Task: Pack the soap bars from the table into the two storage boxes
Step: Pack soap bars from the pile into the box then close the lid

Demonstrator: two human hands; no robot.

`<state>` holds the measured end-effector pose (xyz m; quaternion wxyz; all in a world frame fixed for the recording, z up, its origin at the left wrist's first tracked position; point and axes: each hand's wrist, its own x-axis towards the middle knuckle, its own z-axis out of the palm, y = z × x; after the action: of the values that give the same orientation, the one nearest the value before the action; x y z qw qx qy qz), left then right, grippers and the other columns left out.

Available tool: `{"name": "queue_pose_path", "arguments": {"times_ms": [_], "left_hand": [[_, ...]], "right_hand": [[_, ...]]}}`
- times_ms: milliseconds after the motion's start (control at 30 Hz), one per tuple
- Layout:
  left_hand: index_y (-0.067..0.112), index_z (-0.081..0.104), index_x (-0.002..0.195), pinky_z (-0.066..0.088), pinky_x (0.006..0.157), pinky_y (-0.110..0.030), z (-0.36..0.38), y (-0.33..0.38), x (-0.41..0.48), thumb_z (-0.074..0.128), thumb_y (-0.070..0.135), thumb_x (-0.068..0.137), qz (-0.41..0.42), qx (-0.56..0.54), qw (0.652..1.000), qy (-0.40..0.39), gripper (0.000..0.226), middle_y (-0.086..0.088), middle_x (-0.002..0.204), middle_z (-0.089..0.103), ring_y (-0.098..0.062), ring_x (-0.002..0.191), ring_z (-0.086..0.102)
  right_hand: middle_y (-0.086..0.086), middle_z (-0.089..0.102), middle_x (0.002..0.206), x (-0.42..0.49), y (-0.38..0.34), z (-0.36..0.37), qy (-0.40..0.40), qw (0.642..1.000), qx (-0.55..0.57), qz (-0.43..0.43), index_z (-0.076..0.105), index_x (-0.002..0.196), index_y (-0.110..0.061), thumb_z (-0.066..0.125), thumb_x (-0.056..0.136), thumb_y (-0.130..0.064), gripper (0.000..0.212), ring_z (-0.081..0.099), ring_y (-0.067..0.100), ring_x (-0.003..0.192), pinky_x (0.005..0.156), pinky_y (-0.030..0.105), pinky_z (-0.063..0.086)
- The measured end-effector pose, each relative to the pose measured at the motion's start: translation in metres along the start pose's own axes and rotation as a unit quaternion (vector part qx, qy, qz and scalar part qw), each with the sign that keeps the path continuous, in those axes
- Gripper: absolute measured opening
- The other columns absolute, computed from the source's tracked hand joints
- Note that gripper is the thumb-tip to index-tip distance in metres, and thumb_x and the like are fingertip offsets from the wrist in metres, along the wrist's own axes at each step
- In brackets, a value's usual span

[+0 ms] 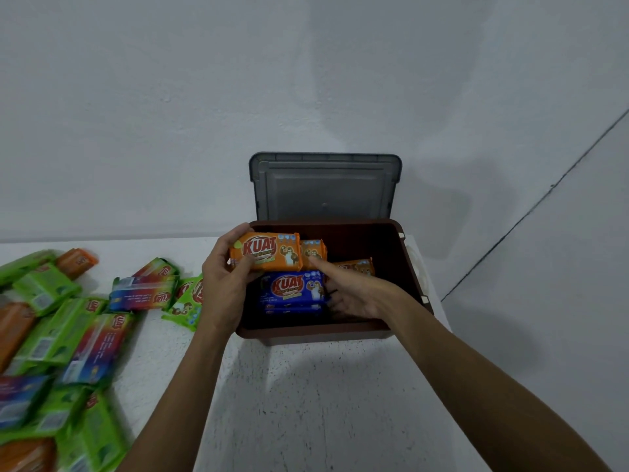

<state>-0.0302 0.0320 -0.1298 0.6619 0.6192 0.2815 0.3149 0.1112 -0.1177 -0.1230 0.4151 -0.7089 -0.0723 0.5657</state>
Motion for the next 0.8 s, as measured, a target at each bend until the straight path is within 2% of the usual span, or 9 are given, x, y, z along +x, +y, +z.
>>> {"name": "queue_pose_path", "arguments": {"times_ms": [33,100,167,233,333,433,500,667,800], "left_hand": [[0.030,0.058,0.125,0.059,0.077,-0.034,0.000,0.001,0.000,0.054,0.012,0.097,-0.003,-0.002,1.000,-0.001,0.034,0.013,0.119,0.059,-0.013,0.110,0.062],[0.029,0.059,0.125,0.059,0.078,-0.036,0.000,0.003,0.001,0.055,0.012,0.096,-0.006,0.000,1.000,-0.007,0.034,0.012,0.119,0.060,-0.015,0.110,0.062],[0.028,0.058,0.126,0.060,0.077,-0.034,0.002,0.005,0.001,0.055,0.010,0.096,-0.004,0.004,1.000,-0.017,0.035,0.008,0.119,0.061,-0.015,0.110,0.062],[0.025,0.058,0.128,0.059,0.075,-0.031,0.006,0.008,0.001,0.054,0.007,0.096,-0.008,-0.005,1.000,-0.027,0.037,0.005,0.119,0.061,-0.016,0.109,0.063],[0.023,0.058,0.127,0.059,0.076,-0.033,0.014,0.012,0.001,0.054,0.004,0.094,-0.019,-0.049,0.997,-0.048,0.038,0.002,0.122,0.060,-0.018,0.110,0.062],[0.022,0.058,0.128,0.058,0.078,-0.036,0.027,0.013,0.001,0.054,0.004,0.094,-0.034,-0.085,0.993,-0.074,0.039,-0.005,0.128,0.056,-0.024,0.113,0.060],[0.023,0.056,0.131,0.058,0.079,-0.035,0.037,0.013,0.000,0.055,0.005,0.094,-0.028,-0.076,0.992,-0.093,0.041,-0.006,0.129,0.054,-0.025,0.114,0.059],[0.030,0.043,0.142,0.055,0.088,-0.025,0.045,0.016,0.005,0.053,0.023,0.098,0.087,0.148,0.974,-0.147,0.046,0.003,0.133,0.052,-0.010,0.116,0.056],[0.026,0.049,0.136,0.048,0.096,-0.028,0.027,0.012,0.014,0.052,0.027,0.098,0.195,0.283,0.933,-0.106,0.038,0.003,0.136,0.051,-0.009,0.122,0.050]], "right_hand": [[0.022,0.044,0.145,-0.004,-0.002,-0.004,0.014,1.000,-0.019,0.003,0.037,0.145,-0.004,0.049,0.085,-0.069,0.089,0.044,0.034,0.133,0.111,0.042,0.035],[0.018,0.059,0.129,-0.010,-0.005,-0.010,0.071,0.994,-0.071,-0.046,0.050,0.135,-0.006,0.051,0.090,-0.061,0.071,0.062,0.027,0.114,0.096,0.037,0.050],[0.009,0.068,0.113,-0.016,-0.007,-0.014,0.128,0.976,-0.089,-0.153,0.059,0.124,-0.013,0.054,0.094,-0.046,0.045,0.068,0.016,0.097,0.087,0.032,0.056],[0.004,0.069,0.109,-0.024,-0.010,-0.016,0.156,0.950,-0.085,-0.258,0.060,0.119,-0.023,0.058,0.095,-0.035,0.027,0.069,0.011,0.094,0.085,0.033,0.058],[0.003,0.068,0.113,-0.029,-0.011,-0.014,0.102,0.941,-0.056,-0.317,0.055,0.124,-0.029,0.061,0.094,-0.027,0.031,0.068,0.013,0.102,0.086,0.035,0.058],[0.007,0.061,0.124,-0.029,-0.011,-0.012,0.030,0.946,0.031,-0.321,0.056,0.128,-0.026,0.064,0.092,-0.018,0.038,0.064,0.020,0.112,0.088,0.040,0.057],[0.009,0.059,0.125,-0.029,-0.011,-0.012,0.023,0.940,0.098,-0.327,0.059,0.126,-0.020,0.065,0.091,-0.013,0.036,0.064,0.023,0.112,0.087,0.040,0.058],[0.011,0.059,0.124,-0.034,-0.012,-0.026,0.061,0.929,0.163,-0.328,0.061,0.123,-0.015,0.060,0.093,-0.006,0.032,0.063,0.026,0.111,0.076,0.033,0.057],[0.009,0.056,0.124,-0.039,-0.009,-0.048,0.150,0.936,0.092,-0.305,0.059,0.124,-0.018,0.056,0.095,-0.005,0.031,0.063,0.024,0.107,0.078,0.040,0.060]]}}
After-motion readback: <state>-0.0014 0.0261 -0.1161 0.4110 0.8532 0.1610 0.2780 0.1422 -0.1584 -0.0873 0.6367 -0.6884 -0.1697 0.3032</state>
